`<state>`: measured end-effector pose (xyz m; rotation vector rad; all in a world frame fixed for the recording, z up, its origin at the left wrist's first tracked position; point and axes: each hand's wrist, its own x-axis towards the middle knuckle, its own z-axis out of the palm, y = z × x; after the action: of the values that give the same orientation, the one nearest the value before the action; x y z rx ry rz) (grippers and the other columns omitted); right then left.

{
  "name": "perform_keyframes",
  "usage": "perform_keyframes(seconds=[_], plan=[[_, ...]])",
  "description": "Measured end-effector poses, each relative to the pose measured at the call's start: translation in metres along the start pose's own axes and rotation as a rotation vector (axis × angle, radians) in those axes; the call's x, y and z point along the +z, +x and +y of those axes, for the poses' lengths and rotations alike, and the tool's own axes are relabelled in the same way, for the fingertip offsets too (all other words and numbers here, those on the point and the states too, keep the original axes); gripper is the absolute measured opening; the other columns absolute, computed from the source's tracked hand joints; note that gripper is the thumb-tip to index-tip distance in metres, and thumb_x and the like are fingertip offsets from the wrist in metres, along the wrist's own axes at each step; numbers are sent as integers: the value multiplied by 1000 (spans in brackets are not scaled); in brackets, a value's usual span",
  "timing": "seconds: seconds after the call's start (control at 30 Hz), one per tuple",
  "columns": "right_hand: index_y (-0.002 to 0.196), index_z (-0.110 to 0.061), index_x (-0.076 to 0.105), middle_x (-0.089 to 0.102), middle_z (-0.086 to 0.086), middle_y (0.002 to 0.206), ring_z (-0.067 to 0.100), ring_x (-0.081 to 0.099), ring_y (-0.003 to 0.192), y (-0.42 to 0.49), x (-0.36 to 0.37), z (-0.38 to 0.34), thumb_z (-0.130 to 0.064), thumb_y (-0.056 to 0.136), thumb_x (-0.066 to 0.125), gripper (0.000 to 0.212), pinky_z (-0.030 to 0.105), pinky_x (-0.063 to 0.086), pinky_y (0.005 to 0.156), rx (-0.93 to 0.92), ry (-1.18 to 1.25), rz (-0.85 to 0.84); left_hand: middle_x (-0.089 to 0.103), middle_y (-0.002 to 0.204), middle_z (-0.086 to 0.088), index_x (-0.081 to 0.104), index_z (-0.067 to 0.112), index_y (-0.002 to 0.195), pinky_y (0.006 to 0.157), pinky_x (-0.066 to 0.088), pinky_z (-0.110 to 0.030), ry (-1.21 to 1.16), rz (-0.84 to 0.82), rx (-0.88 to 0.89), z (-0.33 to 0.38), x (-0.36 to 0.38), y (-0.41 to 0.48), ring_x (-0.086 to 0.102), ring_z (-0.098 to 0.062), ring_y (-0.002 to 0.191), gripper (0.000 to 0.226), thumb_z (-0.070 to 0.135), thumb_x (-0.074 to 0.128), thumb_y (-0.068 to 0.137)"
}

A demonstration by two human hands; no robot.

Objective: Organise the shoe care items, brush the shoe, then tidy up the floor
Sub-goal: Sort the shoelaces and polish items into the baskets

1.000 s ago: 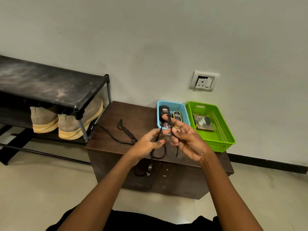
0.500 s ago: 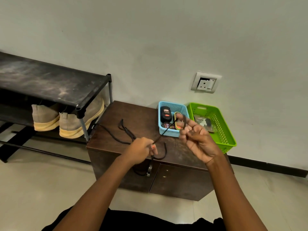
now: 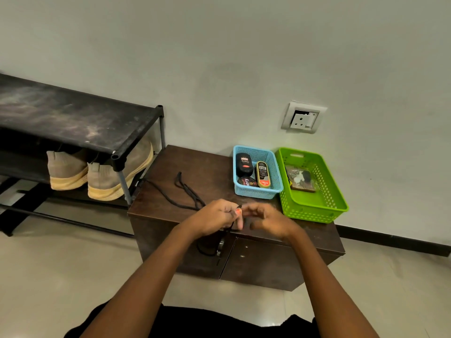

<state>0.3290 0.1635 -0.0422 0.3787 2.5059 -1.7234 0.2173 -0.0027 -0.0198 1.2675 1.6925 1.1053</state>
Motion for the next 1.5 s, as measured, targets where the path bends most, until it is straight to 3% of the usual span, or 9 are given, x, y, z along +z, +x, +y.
perform_keyframes(seconds=[0.13, 0.3, 0.53, 0.63, 0.83, 1.03, 1.17, 1.3, 1.5], plan=[[92, -28, 65, 67, -7, 95, 4, 60, 93, 1, 14, 2, -4, 82, 69, 26, 20, 44, 89, 37, -42, -145, 45, 38, 15, 59, 6, 68, 48, 29, -9, 1, 69, -8, 5, -4, -2, 41, 4, 40, 43, 22, 37, 101], [87, -15, 67, 67, -8, 83, 0, 58, 80, 3, 16, -13, -10, 94, 55, 14, 14, 43, 80, 0, -100, -121, 46, 44, 10, 54, 17, 56, 52, 29, -21, 56, 269, 7, -1, -11, -1, 37, -3, 44, 49, 31, 38, 100], [93, -4, 66, 70, 7, 72, 15, 68, 64, -17, -5, -9, -37, 82, 67, 35, 24, 55, 63, 114, 421, -142, 46, 52, -2, 58, 16, 63, 52, 31, -26, -4, 750, -230, -10, -27, -2, 41, -13, 49, 43, 31, 41, 99], [104, -2, 63, 68, 8, 76, 13, 65, 59, -23, -8, -23, -34, 73, 77, 46, 22, 54, 53, -22, 681, -69, 54, 52, 2, 61, 16, 75, 52, 33, -22, 124, 586, -265, -13, -27, -4, 49, -7, 51, 32, 21, 42, 99], [122, -2, 58, 69, 9, 110, 13, 69, 94, -7, -1, -48, 1, 68, 63, 54, 20, 56, 77, -301, 1070, 274, 62, 60, -1, 60, 17, 75, 58, 46, -26, 138, 157, -144, -8, -8, -2, 55, -6, 51, 28, 15, 44, 98], [120, 3, 53, 74, 6, 96, 13, 70, 90, 7, 8, -34, -6, 69, 66, 53, 21, 57, 75, -314, 976, 675, 63, 66, 5, 66, 19, 76, 52, 42, -16, 83, -31, -129, -8, -2, 0, 51, -3, 48, 28, 17, 47, 97], [130, -5, 48, 66, 0, 107, 0, 66, 95, 9, 5, -22, 12, 82, 60, 52, 17, 51, 88, -262, 379, 773, 63, 64, 3, 66, 18, 78, 54, 44, -17, 28, -83, -125, -6, -2, 1, 56, -6, 50, 31, 17, 44, 99], [128, 0, 52, 63, 8, 112, 14, 64, 101, 5, 8, -9, 23, 82, 42, 52, 10, 47, 86, -156, -256, 472, 57, 58, -1, 61, 12, 74, 47, 40, -16, -140, 156, -111, 2, -5, 2, 51, -5, 42, 35, 13, 39, 100], [101, -2, 66, 58, 5, 61, 6, 40, 48, -3, 25, -39, -5, 72, 35, 42, 18, 35, 51, 65, 71, -53, 51, 53, 4, 59, 13, 67, 47, 39, -14, -93, 637, -247, -2, -10, 3, 45, -6, 43, 38, 30, 45, 98]])
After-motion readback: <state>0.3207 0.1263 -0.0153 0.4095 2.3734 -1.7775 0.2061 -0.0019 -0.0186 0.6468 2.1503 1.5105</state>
